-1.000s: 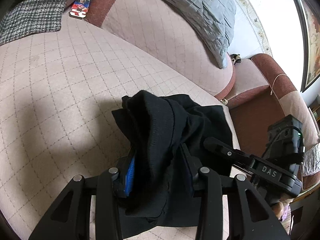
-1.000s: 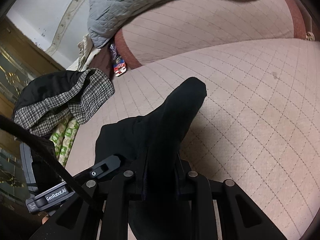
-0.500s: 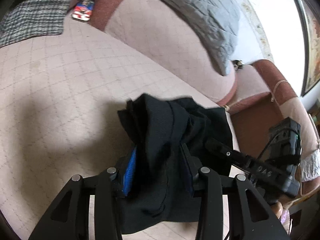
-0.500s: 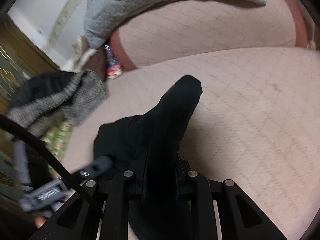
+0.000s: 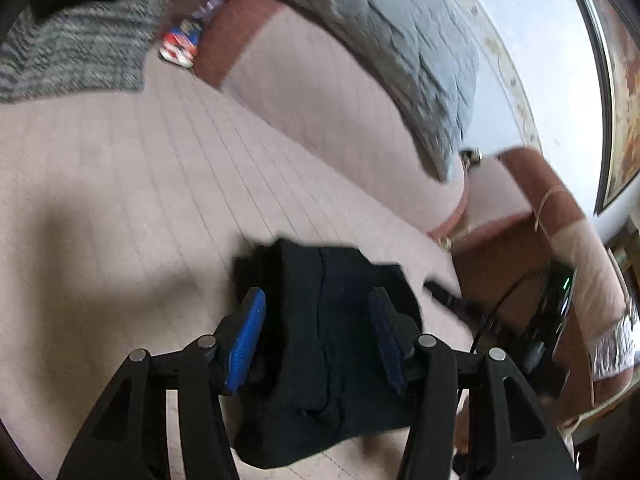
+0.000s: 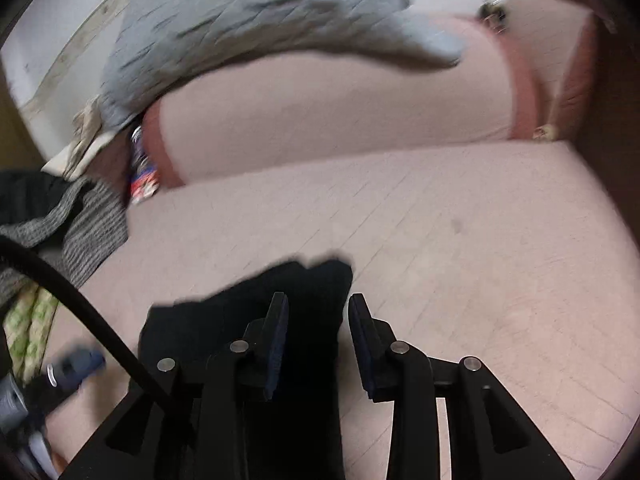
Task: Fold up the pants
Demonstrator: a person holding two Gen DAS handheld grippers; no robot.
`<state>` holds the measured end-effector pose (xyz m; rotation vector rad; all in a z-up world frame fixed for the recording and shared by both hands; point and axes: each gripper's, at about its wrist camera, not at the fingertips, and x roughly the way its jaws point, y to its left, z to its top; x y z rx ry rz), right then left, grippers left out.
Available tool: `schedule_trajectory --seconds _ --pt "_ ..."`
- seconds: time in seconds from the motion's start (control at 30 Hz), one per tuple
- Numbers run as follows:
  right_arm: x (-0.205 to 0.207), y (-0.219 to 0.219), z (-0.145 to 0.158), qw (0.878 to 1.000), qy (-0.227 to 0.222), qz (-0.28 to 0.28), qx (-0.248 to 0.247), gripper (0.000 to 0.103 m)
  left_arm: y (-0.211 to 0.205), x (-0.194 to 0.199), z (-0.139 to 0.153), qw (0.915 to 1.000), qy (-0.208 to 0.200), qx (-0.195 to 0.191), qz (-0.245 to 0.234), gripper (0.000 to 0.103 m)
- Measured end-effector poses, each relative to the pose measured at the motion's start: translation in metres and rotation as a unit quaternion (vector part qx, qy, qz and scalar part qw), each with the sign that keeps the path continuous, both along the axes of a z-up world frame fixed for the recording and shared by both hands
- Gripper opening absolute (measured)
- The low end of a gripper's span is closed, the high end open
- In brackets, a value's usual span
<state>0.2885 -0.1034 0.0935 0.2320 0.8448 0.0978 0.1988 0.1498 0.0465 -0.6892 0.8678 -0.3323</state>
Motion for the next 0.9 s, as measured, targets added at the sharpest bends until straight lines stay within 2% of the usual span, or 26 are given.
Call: schedule_trajectory --seconds 0.07,0.13,0.2,0.27,0.37,0.5,0.6,0.7,0.77,0.9 --pt "0.004 0.000 0.002 0.999 0.003 0.021 0.042 0.035 -0.016 0.002 -0.010 0.9995 0.010 -0.014 -0.028 0.052" --pt "0.011 0.005 -0.001 0.994 0.020 0.053 0.091 0.036 -0.027 0.002 -0.016 0.9992 0.016 -0.003 -0.036 0.057" --pt "0.023 0.009 -0.013 0.987 0.052 0.078 0.128 0.036 -0.036 0.003 -0.021 0.9988 0.019 0.021 -0.039 0.058" --pt "0.033 0.007 -0.027 0.987 0.073 0.063 0.125 0.037 -0.040 0.005 -0.029 0.9980 0.032 0.037 -0.040 0.058" --pt "0.048 -0.003 -0.057 0.982 0.114 0.039 0.145 0.037 -0.039 0.007 -0.037 0.9980 0.039 0.031 -0.039 0.058" --pt "0.054 -0.010 -0.082 0.976 0.132 0.031 0.170 0.038 -0.038 0.010 -0.042 0.9981 0.039 0.023 -0.041 0.059" --pt "0.049 -0.017 -0.074 0.974 0.127 0.031 0.184 0.038 -0.034 0.011 -0.041 0.9984 0.038 0.014 -0.039 0.059" --pt "0.030 -0.020 -0.051 0.975 0.101 0.045 0.192 0.042 -0.029 0.006 -0.035 0.9985 0.040 0.008 -0.035 0.059" --pt "0.007 -0.026 -0.035 0.976 0.084 0.053 0.194 0.050 -0.025 -0.003 -0.027 0.9988 0.036 0.019 -0.026 0.060" --pt "-0.043 -0.041 -0.017 0.979 0.064 0.070 0.183 0.051 -0.021 -0.029 -0.010 0.9978 0.023 0.063 -0.008 0.062"
